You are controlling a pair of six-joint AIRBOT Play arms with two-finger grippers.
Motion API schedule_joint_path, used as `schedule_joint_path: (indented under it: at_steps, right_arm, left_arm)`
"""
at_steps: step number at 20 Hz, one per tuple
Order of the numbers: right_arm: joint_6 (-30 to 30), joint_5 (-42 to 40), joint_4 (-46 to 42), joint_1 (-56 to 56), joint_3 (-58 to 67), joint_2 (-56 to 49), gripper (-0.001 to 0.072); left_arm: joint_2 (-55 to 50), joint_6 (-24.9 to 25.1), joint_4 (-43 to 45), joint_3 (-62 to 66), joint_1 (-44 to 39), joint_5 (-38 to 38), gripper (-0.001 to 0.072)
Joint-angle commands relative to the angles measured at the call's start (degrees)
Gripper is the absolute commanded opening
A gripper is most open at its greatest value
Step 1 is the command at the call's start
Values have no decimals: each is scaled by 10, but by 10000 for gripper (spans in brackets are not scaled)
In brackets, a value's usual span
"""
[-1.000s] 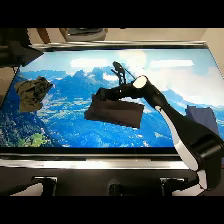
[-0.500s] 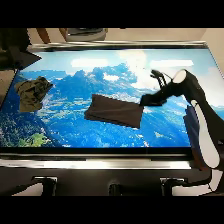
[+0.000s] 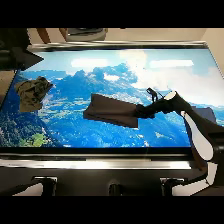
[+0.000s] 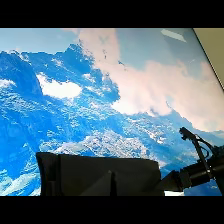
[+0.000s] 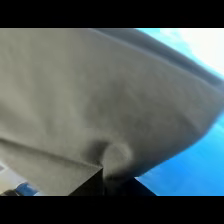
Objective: Fold the shirts.
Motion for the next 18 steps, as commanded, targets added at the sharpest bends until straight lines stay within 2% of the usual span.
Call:
schedule_joint_path:
  at_steps: [1,3,5,9,13,18]
  right_arm:
    - [-104,11,9,-8,29,26,47]
    - [-92,23,-49,-49,70,78,47]
    - [-52,46,-91,-118,113,130,46]
    - [-23,132,-214,-278,158,204,46]
    - [-22,164,-206,-400,158,251,46]
    - [-3,167,-186,-449,163,269,47]
  left_arm:
    - [-2,0,0,0,-7,0,34]
    - [-2,1,0,0,-7,0,34]
    - [-2,1,0,0,-7,0,34]
    - [-2,1,0,0,-7,0,34]
    - [-2,10,0,0,-7,0,35]
    - [-2,18,0,0,-7,0,34]
